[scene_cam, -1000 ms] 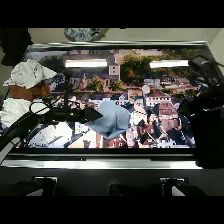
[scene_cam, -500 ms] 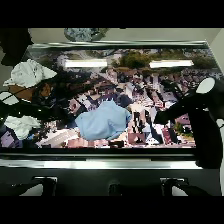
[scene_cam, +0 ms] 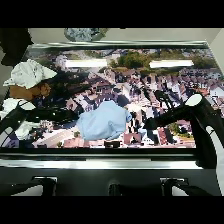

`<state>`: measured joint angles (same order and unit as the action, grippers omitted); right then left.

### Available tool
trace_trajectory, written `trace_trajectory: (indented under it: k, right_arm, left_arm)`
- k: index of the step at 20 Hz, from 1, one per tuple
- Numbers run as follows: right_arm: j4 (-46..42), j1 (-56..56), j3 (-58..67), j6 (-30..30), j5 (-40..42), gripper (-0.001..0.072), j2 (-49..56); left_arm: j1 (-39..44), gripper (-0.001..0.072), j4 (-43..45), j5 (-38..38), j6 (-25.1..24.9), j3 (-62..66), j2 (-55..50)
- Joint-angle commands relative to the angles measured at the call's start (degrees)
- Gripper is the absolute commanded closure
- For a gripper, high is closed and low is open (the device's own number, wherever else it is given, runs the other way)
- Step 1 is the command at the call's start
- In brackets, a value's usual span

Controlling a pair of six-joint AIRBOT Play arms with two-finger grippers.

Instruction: Fold the shirts.

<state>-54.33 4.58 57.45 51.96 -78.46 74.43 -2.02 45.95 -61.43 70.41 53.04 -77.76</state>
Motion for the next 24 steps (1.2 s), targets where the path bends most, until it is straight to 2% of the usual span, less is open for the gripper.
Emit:
trace_trajectory:
  k: [1, 5, 6, 8, 9, 10, 12, 15, 17, 19, 21, 22, 23, 24]
  right_arm:
    - [0.70, -0.02, -0.70, -0.09, 1.05, 0.0026, 0.04]
    - [0.70, -0.02, -0.70, 1.22, 2.16, 0.0026, 0.04]
    - [0.66, -0.22, -0.70, 1.42, 2.82, 0.0026, 0.04]
    - [0.20, -1.77, -0.70, 1.44, 4.72, 0.0019, 0.39]
    - [0.28, -3.19, -0.70, 2.19, 5.70, 0.0015, 1.16]
    - [0.44, -5.03, -0.70, 3.13, 7.37, 0.0004, 2.43]
    - [3.48, -7.54, -0.70, 3.58, 13.70, 0.0003, 6.01]
    - [18.64, -7.65, -0.68, 2.75, 21.73, 0.0007, 12.20]
    - [26.58, -7.72, -0.68, -0.09, 23.12, 0.0009, 15.72]
    - [28.15, -7.72, -0.68, -0.74, 23.52, 0.0014, 17.97]
    - [28.15, -8.61, -0.68, -0.68, 25.09, 0.0101, 19.10]
    - [28.13, -9.53, -0.68, -0.55, 26.10, 0.0213, 19.39]
    - [28.11, -10.51, -0.68, -0.63, 28.04, 0.0410, 19.39]
    - [28.20, -11.26, -0.52, -1.03, 30.34, 0.0662, 19.37]
  left_arm:
    - [1.18, 0.0025, -5.53, 3.21, -1.84, -0.46, -4.22]
    - [3.58, 0.0028, -7.28, 3.48, -2.10, -0.46, -8.41]
    - [4.13, 0.0074, -7.28, 3.69, -2.05, -0.46, -9.22]
    - [4.17, 0.0506, -7.26, 4.59, -1.84, -0.44, -9.88]
    - [3.89, 0.0636, -7.26, 4.81, -1.86, -0.33, -9.90]
    - [3.52, 0.0674, -7.26, 4.76, -1.88, -0.15, -9.86]
    - [2.47, 0.0675, -7.19, 4.09, -1.90, -0.15, -9.46]
    - [0.96, 0.0676, -7.17, 2.29, -2.97, -0.17, -8.92]
    - [0.61, 0.0677, -7.17, 2.10, -2.97, -0.17, -8.68]
    - [0.70, 0.0677, -7.17, 2.12, -2.97, -0.17, -8.68]
    - [0.70, 0.0678, -7.19, 2.12, -2.97, -0.17, -8.55]
    - [0.70, 0.0678, -7.19, 2.14, -3.06, -0.17, -8.35]
    - [0.70, 0.0679, -7.19, 2.12, -3.15, -0.17, -8.20]
    - [0.70, 0.0679, -7.19, 2.12, -3.15, -0.17, -8.00]
